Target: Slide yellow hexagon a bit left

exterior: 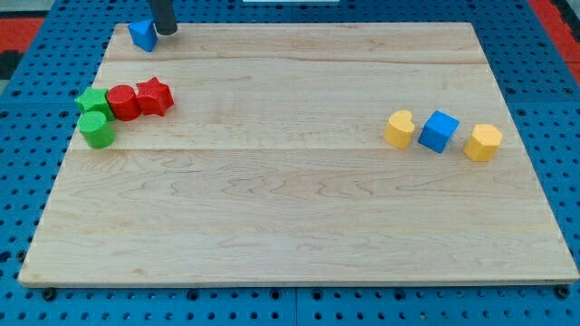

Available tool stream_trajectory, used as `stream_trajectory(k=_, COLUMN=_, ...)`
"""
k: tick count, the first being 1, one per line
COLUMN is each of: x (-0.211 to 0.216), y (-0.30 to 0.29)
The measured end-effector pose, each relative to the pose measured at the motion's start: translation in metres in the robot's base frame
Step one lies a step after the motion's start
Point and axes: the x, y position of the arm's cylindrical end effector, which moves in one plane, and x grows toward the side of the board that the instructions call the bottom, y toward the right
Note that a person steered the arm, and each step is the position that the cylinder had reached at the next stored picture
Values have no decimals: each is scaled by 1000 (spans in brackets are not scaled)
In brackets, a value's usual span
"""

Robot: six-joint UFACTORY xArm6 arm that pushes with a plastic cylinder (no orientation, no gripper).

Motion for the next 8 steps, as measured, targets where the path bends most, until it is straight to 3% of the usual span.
stream_trajectory(k=2, x=25, y=169)
stream_trajectory(k=3, x=24, y=304)
stream_trajectory(k=4, x=66, y=404)
stream_trajectory(k=5, x=158, y=466)
stream_trajectory(k=6, x=242, y=494)
stream_trajectory(k=7, x=279, y=421)
stream_trajectory(k=8, x=225, y=406)
